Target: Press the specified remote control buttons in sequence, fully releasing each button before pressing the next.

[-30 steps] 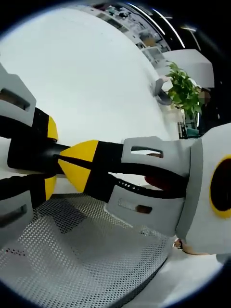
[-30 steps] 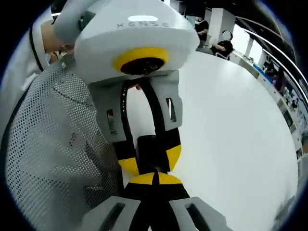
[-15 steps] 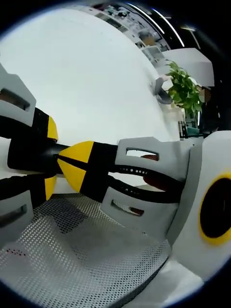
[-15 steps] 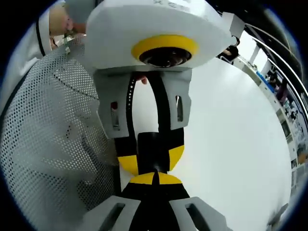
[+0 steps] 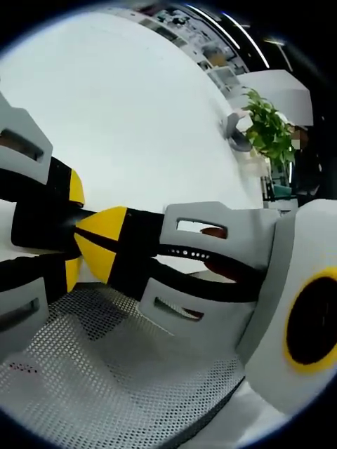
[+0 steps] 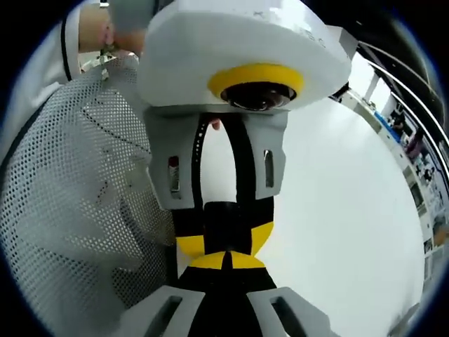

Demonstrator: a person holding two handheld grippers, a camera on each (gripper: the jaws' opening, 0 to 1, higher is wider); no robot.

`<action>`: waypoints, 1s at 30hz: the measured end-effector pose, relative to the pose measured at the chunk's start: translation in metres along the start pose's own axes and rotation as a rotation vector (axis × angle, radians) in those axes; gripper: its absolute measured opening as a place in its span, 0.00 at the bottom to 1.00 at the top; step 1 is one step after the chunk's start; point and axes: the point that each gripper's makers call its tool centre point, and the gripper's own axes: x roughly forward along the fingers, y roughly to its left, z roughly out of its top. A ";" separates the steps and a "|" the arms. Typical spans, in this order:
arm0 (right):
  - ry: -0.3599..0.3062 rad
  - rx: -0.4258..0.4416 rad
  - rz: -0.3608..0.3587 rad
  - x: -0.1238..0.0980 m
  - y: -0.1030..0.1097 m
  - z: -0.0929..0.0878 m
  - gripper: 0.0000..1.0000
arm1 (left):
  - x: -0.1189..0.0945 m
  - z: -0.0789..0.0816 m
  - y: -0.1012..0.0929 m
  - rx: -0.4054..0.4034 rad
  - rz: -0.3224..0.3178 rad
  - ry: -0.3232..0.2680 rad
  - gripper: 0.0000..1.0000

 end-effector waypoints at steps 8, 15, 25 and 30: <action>0.009 0.021 0.011 0.001 -0.001 0.000 0.00 | 0.000 0.000 0.000 0.023 -0.016 0.007 0.25; -0.018 0.063 -0.016 0.001 -0.002 0.000 0.00 | 0.000 0.000 0.000 0.014 -0.007 0.013 0.25; 0.025 0.113 -0.010 0.003 -0.004 0.001 0.00 | 0.001 0.000 0.000 0.015 -0.007 0.019 0.25; -0.013 0.114 -0.006 0.001 -0.002 0.000 0.00 | 0.001 0.000 0.000 0.017 -0.008 0.024 0.25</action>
